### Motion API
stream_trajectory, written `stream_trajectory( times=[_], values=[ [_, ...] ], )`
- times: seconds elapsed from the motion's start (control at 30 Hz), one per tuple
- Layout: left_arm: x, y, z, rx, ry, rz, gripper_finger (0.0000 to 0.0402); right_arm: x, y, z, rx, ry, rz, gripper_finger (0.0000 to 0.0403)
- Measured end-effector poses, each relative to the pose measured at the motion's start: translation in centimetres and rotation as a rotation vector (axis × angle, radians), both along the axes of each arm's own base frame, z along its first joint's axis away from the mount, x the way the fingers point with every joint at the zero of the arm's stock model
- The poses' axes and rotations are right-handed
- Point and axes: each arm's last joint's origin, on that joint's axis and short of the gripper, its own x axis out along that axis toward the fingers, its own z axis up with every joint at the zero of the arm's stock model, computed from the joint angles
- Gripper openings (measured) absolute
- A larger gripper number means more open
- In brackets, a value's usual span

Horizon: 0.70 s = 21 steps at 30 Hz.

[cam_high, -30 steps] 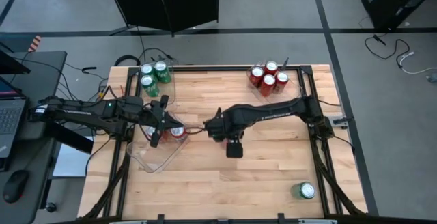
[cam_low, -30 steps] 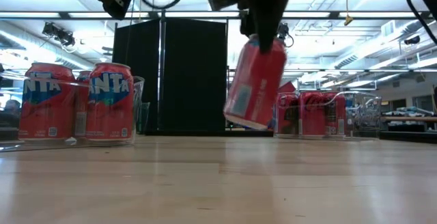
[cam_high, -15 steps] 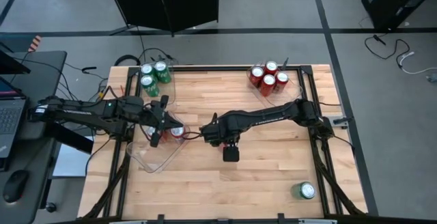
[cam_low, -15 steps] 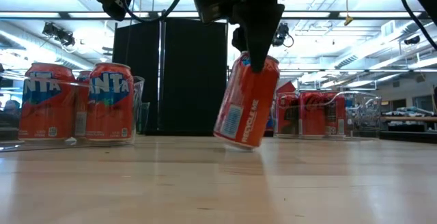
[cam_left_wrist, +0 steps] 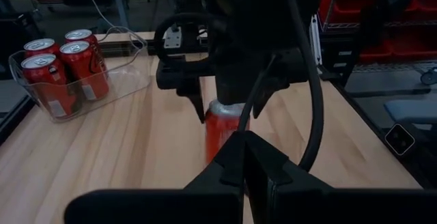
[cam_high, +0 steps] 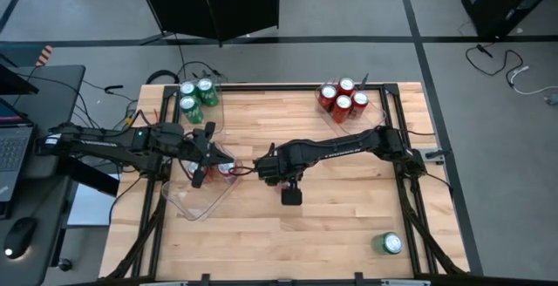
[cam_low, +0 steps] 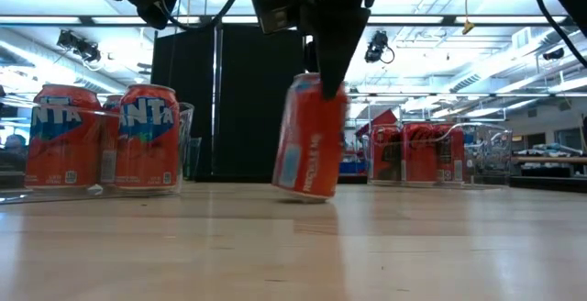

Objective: Sort soda cans
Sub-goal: Move the red soda can to the center, then put the green soda can into the top left transparent bin

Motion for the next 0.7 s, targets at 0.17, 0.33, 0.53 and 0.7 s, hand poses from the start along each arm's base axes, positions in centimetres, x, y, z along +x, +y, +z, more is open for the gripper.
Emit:
stream_trajectory(
  times=[0.17, 0.33, 0.53, 0.7],
  values=[
    [0.0, 0.0, 0.0, 0.0, 0.004, -0.001, 0.0007, 0.2, 0.0, 0.0, 0.003, -0.019, 0.003, 0.0376],
    [0.0, 0.0, 0.0, 0.0, 0.005, -0.001, 0.0007, 0.1, 0.0, 0.3, 0.001, -0.012, 0.02, 0.0377],
    [0.0, 0.0, -0.1, 0.0, 0.006, -0.001, 0.0007, -1.0, 0.9, 2.8, -0.007, 0.051, 0.033, 0.0359],
    [0.0, 0.0, -0.1, -0.002, 0.015, -0.001, 0.0007, -2.5, 3.4, 4.2, -0.062, 0.085, 0.059, 0.03]
  ],
)
